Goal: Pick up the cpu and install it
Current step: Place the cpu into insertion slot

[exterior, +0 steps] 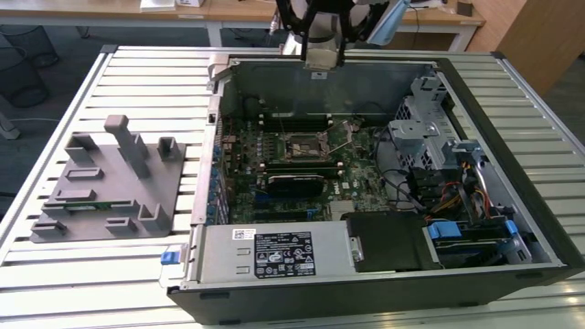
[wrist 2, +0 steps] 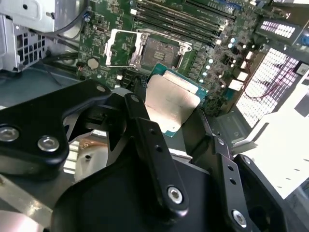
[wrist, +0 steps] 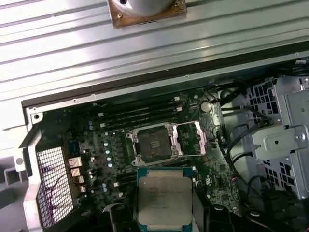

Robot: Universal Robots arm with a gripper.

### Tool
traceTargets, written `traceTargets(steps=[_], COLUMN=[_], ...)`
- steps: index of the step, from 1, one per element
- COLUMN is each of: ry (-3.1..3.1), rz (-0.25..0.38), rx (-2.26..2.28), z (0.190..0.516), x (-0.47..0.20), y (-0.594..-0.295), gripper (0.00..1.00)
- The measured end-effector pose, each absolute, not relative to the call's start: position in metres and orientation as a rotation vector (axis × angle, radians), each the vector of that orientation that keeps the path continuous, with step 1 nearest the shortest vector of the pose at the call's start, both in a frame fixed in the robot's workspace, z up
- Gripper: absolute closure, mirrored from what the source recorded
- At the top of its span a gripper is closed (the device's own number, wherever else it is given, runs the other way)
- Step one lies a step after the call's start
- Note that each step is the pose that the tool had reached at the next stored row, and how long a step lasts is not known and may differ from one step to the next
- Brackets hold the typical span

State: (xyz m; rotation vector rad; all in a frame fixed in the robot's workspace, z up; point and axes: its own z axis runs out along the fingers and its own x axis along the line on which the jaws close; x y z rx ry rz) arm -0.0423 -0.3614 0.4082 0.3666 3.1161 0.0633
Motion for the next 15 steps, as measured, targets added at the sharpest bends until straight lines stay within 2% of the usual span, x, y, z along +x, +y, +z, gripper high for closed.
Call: traceTargets(steps=[15], ry=[3.034], rz=[0.062], rx=[0.772], z=[0.4032], x=[-0.0423], y=[-0.3613], gripper=[0.46])
